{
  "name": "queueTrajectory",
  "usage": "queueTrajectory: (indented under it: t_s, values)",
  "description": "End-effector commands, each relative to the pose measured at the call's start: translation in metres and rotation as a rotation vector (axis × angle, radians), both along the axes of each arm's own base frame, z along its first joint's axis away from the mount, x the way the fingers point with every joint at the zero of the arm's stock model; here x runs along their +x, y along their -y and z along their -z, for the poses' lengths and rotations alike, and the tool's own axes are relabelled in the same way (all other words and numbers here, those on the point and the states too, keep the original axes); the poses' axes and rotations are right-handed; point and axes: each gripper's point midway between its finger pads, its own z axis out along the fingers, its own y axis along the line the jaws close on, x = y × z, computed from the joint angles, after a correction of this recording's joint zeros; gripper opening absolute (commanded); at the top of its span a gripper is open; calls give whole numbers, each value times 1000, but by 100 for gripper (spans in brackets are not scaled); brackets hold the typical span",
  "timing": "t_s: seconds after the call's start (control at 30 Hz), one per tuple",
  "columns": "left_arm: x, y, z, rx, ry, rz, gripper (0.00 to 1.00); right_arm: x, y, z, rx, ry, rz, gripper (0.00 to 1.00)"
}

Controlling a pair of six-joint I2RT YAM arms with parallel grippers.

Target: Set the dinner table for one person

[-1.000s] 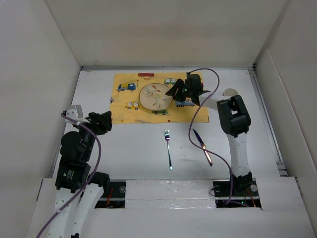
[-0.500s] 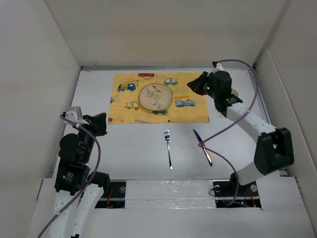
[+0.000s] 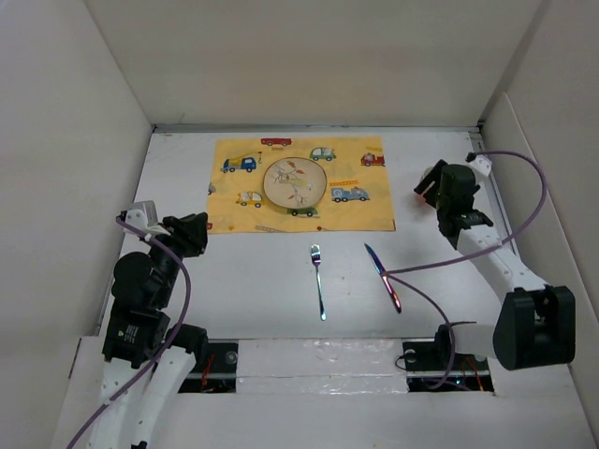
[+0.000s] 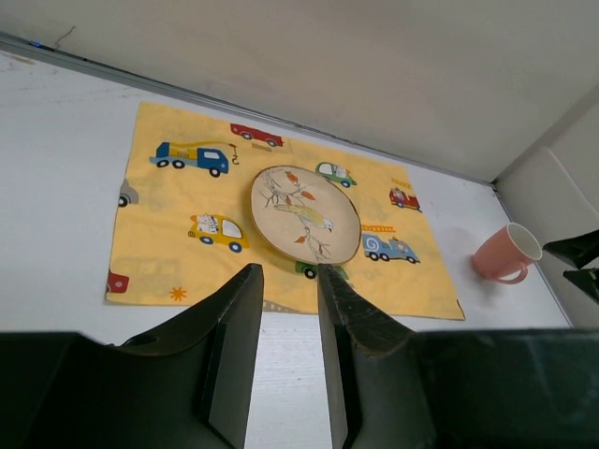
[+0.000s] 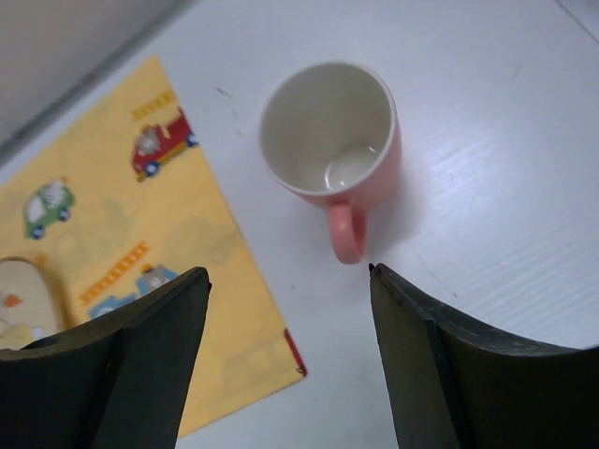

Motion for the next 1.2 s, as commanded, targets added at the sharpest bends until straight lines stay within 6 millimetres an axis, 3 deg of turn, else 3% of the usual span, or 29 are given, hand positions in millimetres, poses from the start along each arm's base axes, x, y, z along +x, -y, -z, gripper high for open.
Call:
queueTrajectory:
  t_s: [0.0,0.1,0.33,0.37,0.4,0.5,0.63,0.73,0.83,0.87,0.93,1.07,1.17]
  values:
    - [2,3,-15,-3,49,16,28,1,11,24,-43,-77,30,75]
    - [1,3,-16,-4,53,14,28,11,3,40,-34,-113,-15,73]
    - [3,3,-16,-2,49,13,29,31,18,49,-13,-157,-1,69]
    - [3,3,-15,-2,48,13,29,34,19,63,-5,-200,-11,68]
    - [2,4,-15,-1,48,17,29,41,25,59,7,-202,-8,67]
    - [2,3,-17,-2,54,13,29,48,22,79,26,-266,-69,64]
    - [1,3,-17,-2,55,16,29,61,17,88,52,-304,-120,64]
    - [2,1,-16,-1,49,5,29,63,15,99,84,-332,-149,56]
    - [1,3,-16,-1,52,14,29,64,20,95,90,-318,-136,33]
    - [2,3,-16,-1,52,13,29,61,21,96,91,-310,-131,18]
    - [3,3,-15,0,46,13,29,60,22,90,90,-283,-118,4]
    - [5,5,-15,0,46,22,29,54,22,67,63,-224,-107,0]
    - [5,7,-13,2,40,30,29,57,5,25,13,-126,-141,0]
